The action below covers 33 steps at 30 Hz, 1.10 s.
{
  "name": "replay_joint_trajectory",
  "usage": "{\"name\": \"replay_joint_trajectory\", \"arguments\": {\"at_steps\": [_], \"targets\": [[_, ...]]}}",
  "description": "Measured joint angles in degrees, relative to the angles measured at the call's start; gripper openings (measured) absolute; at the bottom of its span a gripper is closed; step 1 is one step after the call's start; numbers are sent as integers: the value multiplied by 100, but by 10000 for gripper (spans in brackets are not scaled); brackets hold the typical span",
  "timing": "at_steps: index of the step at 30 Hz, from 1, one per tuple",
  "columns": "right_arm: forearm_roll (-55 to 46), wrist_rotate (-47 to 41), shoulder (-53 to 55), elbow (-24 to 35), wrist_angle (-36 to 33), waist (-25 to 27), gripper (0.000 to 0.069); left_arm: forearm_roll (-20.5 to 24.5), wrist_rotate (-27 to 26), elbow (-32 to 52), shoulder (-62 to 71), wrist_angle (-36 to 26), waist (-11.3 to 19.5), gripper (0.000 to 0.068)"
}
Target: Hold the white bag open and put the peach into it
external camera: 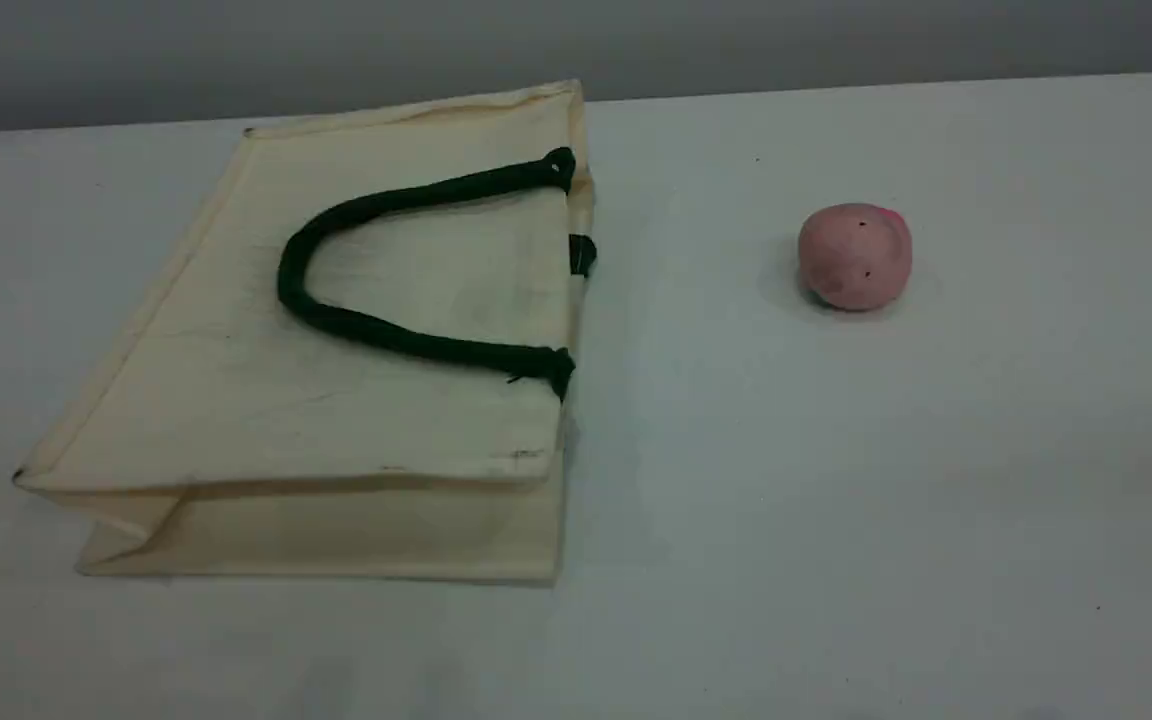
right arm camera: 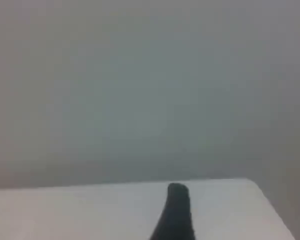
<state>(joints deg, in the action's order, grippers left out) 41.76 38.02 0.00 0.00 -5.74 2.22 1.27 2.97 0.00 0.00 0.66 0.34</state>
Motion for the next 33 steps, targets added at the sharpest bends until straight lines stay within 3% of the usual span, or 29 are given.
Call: {"name": "replay_joint_trajectory", "arguments": {"at_steps": [6, 13, 17, 23, 33], "targets": [[479, 0, 0, 0, 169, 0, 563, 0, 631, 0, 0, 61, 0, 416], [843, 0, 0, 0, 574, 0, 563, 0, 715, 0, 0, 290, 0, 416], [1038, -6, 0, -61, 627, 0, 563, 0, 1033, 0, 0, 689, 0, 416], [1047, 0, 0, -791, 477, 0, 563, 6, 1438, -231, 10, 673, 0, 416], [1052, 7, 218, -1869, -228, 0, 563, 25, 1708, -1108, 10, -266, 0, 416]]}}
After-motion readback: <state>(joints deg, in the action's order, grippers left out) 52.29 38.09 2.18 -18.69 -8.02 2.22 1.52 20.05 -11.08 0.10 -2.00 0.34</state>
